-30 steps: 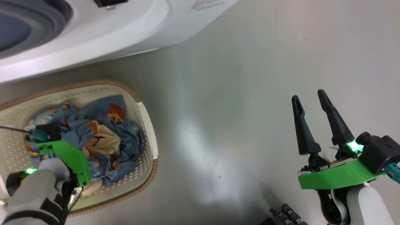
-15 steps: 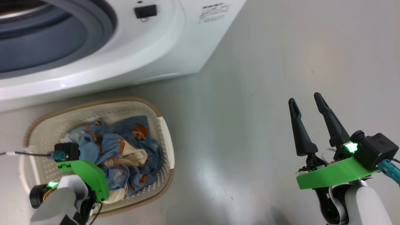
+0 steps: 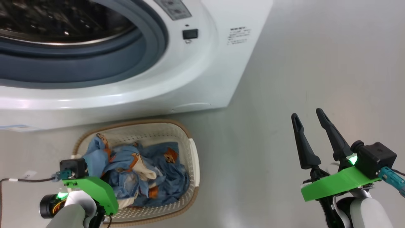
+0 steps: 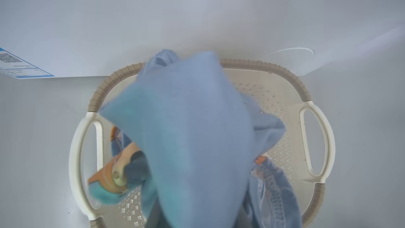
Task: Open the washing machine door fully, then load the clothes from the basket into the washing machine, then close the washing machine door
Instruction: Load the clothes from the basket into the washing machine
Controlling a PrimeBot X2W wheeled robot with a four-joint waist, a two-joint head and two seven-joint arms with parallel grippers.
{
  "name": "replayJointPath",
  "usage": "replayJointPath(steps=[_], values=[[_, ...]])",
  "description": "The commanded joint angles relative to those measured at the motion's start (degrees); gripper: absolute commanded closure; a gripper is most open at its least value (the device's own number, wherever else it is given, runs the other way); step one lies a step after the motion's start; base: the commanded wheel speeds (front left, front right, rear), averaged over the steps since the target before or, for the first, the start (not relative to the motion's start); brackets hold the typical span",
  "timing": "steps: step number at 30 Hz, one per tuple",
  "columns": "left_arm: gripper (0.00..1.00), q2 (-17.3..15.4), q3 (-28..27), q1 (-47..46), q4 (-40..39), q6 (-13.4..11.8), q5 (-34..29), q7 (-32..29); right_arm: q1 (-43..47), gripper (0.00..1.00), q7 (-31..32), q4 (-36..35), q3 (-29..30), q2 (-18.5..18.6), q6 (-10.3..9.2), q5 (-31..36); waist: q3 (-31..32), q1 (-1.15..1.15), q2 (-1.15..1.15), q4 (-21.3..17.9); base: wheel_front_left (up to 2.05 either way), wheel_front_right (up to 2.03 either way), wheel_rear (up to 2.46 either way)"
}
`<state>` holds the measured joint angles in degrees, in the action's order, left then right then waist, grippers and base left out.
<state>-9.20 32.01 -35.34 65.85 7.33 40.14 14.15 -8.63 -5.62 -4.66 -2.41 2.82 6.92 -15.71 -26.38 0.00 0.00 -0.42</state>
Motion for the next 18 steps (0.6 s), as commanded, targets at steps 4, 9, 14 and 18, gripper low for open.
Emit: replayJointPath(steps=[4, 9, 14, 18], values=[[1.0, -3.5, -5.5, 5.0, -10.1, -1.6, -2.3, 0.8, 2.0, 0.0, 0.4, -1.3, -0.6, 0.1, 0.57, 0.4, 6.4, 0.0, 0.0, 4.6, 0.0, 0.0, 0.0], [1.0, -3.7, -10.0, 11.0, -21.2, -2.6, -6.6, 0.8, 3.1, 0.0, 0.9, -1.3, -0.2, 0.1, 0.57, 0.2, 9.1, 0.0, 0.0, 6.0, 0.0, 0.0, 0.0], [1.0, -3.0, -14.1, 16.5, -29.7, -3.1, -10.7, 0.8, 4.1, 0.0, 1.1, -0.9, -0.3, 0.1, 0.57, -0.1, 12.0, 0.0, 0.0, 7.0, 0.0, 0.0, 0.0], [1.0, -2.4, -16.7, 20.5, -34.5, -2.7, -13.4, 0.8, 5.0, 0.0, 1.0, -0.2, -0.7, 0.1, 0.57, -0.7, 14.6, 0.0, 0.0, 7.2, 0.0, 0.0, 0.0]])
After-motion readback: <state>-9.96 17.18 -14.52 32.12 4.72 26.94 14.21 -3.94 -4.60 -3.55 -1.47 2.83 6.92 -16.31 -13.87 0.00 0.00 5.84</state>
